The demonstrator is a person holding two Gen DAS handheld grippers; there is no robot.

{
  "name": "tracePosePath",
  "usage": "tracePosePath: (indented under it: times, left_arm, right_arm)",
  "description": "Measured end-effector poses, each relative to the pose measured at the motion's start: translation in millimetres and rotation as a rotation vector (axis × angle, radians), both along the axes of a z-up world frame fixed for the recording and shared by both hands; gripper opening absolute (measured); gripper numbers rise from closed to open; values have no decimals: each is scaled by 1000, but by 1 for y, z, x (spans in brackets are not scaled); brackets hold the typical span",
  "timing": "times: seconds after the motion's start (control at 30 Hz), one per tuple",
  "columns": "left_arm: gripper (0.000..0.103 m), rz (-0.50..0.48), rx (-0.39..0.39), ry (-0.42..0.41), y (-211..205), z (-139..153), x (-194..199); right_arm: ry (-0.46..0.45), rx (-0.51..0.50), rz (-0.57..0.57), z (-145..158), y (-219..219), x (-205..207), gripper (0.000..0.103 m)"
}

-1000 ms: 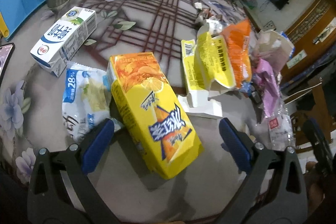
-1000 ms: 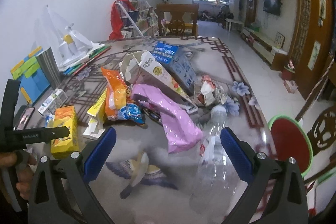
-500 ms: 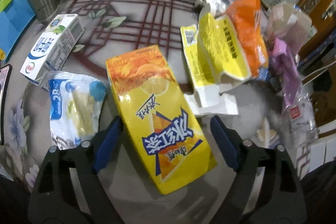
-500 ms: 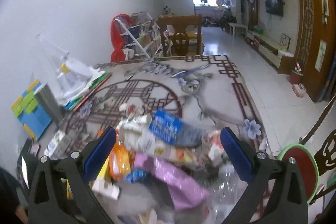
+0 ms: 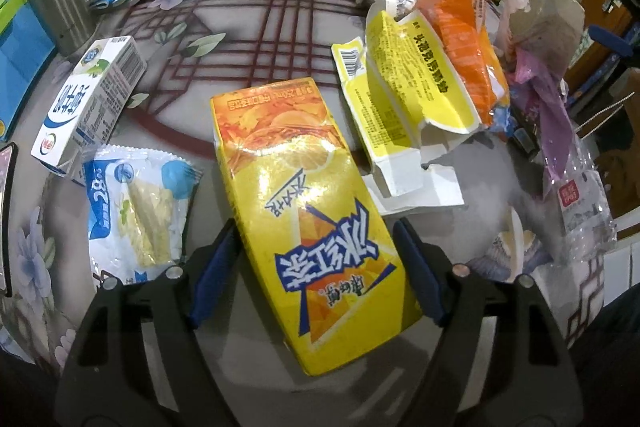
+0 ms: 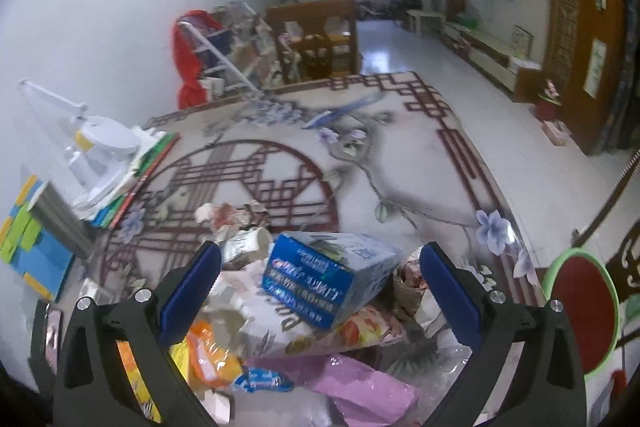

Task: Collect trash
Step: 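Grasp the yellow chip box with the left tool while the right tool grasps the blue toothpaste box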

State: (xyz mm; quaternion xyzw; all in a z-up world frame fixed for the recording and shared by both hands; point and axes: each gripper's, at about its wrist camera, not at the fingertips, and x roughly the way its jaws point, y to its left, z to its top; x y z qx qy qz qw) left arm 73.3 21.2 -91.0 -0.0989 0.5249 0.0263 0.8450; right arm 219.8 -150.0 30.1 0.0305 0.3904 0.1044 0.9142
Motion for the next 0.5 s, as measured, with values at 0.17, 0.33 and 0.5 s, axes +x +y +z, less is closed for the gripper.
tracePosePath:
  times: [0.17, 0.33, 0.5]
  left_arm:
    - [73, -9, -1, -3, 1, 1, 1]
    - [69, -13, -15, -2, 4, 2, 2]
    - [63, -13, -32, -8, 6, 4, 1]
  right_arm:
    - [78, 34, -55, -14, 2, 14, 85]
    - [130, 43, -72, -23, -3, 18, 66]
    - [133, 56, -44, -21, -10, 11, 60]
